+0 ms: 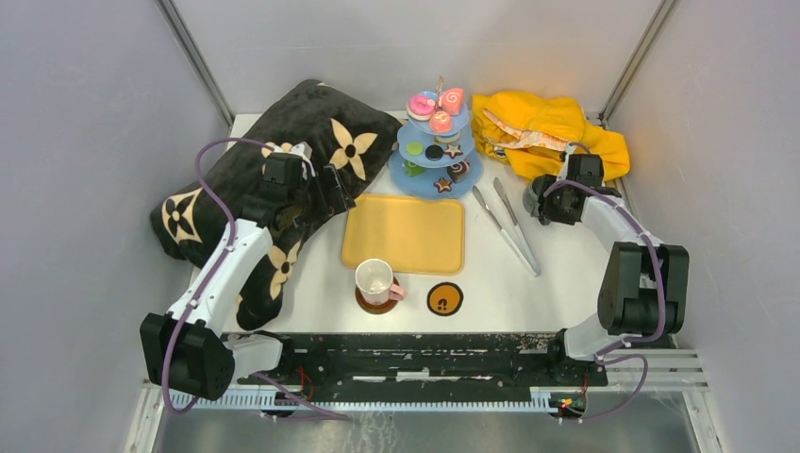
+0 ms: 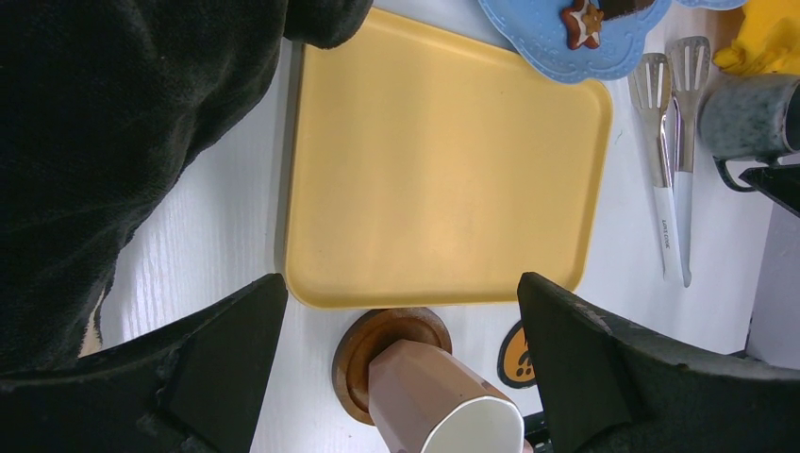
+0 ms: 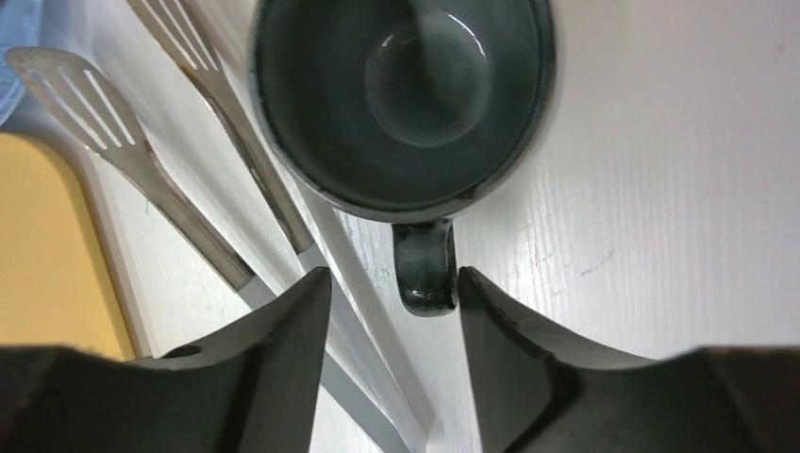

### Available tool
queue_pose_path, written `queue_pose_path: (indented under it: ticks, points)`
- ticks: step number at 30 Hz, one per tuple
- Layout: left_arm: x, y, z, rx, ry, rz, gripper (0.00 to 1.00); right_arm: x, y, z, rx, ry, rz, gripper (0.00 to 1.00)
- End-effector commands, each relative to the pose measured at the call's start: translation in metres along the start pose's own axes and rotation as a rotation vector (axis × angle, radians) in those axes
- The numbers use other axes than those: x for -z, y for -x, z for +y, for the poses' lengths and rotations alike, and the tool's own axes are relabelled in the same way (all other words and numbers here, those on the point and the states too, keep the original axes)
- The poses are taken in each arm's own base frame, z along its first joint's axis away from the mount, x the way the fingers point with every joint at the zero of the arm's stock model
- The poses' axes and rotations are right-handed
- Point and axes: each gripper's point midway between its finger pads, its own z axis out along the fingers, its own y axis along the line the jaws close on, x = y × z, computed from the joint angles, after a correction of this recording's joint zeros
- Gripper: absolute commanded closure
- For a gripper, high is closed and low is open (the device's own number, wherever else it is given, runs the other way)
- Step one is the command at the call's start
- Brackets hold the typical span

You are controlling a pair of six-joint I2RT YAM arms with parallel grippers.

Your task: Serve the afternoon tea

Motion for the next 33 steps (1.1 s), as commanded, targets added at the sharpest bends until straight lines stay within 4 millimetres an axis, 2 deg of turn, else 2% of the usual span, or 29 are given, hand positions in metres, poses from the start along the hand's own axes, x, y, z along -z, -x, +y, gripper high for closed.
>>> queue_pose_path:
  ticks: [1,3,7,10,11,12,13,16,18,22,25,27,29,33]
  points:
    - [0.012,0.017,-0.012,-0.034,-0.047,-0.053,0.01,0.002,0.017,-0.01,0.013,-0.089,-0.031,0.49]
    - [0.012,0.017,-0.012,-0.031,-0.048,-0.053,0.01,-0.001,0.017,-0.011,0.011,-0.1,-0.032,0.55]
    - [0.012,0.016,-0.011,-0.03,-0.045,-0.054,0.01,-0.003,0.02,-0.011,0.015,-0.11,-0.047,0.61]
    - [0.012,0.015,-0.01,-0.028,-0.04,-0.053,0.01,0.0,0.021,-0.01,0.015,-0.11,-0.06,0.75]
    - [0.012,0.015,-0.01,-0.028,-0.038,-0.053,0.01,0.003,0.021,-0.01,0.004,-0.112,-0.069,0.84]
    - [0.012,0.016,-0.01,-0.029,-0.038,-0.053,0.01,0.009,0.023,-0.011,-0.012,-0.128,-0.088,0.96]
    - [0.012,0.016,-0.009,-0.028,-0.035,-0.055,0.01,0.015,0.023,-0.013,-0.031,-0.144,-0.106,0.99]
    - [0.014,0.018,-0.009,-0.027,-0.031,-0.063,0.01,0.042,0.027,-0.016,-0.065,-0.174,-0.168,0.99]
    - [0.015,0.018,-0.008,-0.027,-0.026,-0.067,0.01,0.068,0.033,-0.011,-0.061,-0.167,-0.214,0.99]
    - [0.016,0.021,-0.007,-0.02,-0.013,-0.078,0.01,0.118,0.033,0.027,0.015,-0.05,-0.276,0.99]
    - [0.016,0.025,-0.006,-0.015,-0.001,-0.09,0.01,0.142,0.011,0.07,0.102,0.086,-0.254,0.99]
    - [0.017,0.029,-0.006,-0.014,0.007,-0.1,0.01,0.152,-0.013,0.097,0.164,0.171,-0.219,0.99]
    - [0.017,0.031,-0.005,-0.015,0.014,-0.106,0.01,0.159,-0.042,0.121,0.239,0.258,-0.184,0.99]
    - [0.016,0.032,-0.005,-0.01,0.02,-0.109,0.01,0.171,-0.106,0.157,0.436,0.373,-0.131,0.99]
